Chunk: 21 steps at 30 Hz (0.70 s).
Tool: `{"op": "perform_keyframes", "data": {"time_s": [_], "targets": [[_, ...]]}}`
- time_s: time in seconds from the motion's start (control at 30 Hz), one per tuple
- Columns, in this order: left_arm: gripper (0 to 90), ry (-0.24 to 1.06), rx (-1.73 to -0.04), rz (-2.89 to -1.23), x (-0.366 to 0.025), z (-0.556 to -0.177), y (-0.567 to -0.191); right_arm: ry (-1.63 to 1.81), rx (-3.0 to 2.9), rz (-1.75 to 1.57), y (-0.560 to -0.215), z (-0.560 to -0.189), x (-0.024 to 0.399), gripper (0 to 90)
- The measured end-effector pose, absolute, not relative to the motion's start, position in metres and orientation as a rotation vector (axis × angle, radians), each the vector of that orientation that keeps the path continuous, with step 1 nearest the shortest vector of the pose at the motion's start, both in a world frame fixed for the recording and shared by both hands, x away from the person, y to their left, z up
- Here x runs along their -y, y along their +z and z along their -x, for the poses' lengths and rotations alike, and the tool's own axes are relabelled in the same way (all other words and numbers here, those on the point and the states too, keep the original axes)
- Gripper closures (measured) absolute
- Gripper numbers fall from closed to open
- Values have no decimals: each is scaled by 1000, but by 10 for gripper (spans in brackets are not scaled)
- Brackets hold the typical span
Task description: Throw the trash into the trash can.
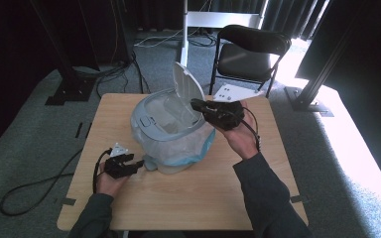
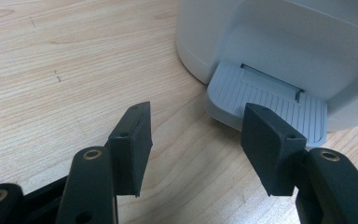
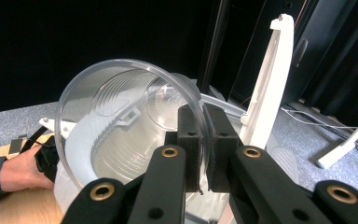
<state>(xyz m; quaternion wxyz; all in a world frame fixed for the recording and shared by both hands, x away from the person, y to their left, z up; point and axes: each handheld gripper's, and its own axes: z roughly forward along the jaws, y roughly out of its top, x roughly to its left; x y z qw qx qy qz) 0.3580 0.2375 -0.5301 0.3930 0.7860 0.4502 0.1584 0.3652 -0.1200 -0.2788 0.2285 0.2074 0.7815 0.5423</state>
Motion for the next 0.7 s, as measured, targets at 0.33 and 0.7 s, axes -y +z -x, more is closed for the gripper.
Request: {"op": "perform_keyframes", "data": {"time_s": [0.33, 0.7], "targets": [[434, 404, -1144, -2003, -238, -357, -531, 1456, -2145, -594, -279, -374, 108, 863], [433, 402, -1144, -2003, -238, -358, -531, 1427, -2122, -587, -276, -375, 94, 862]]}}
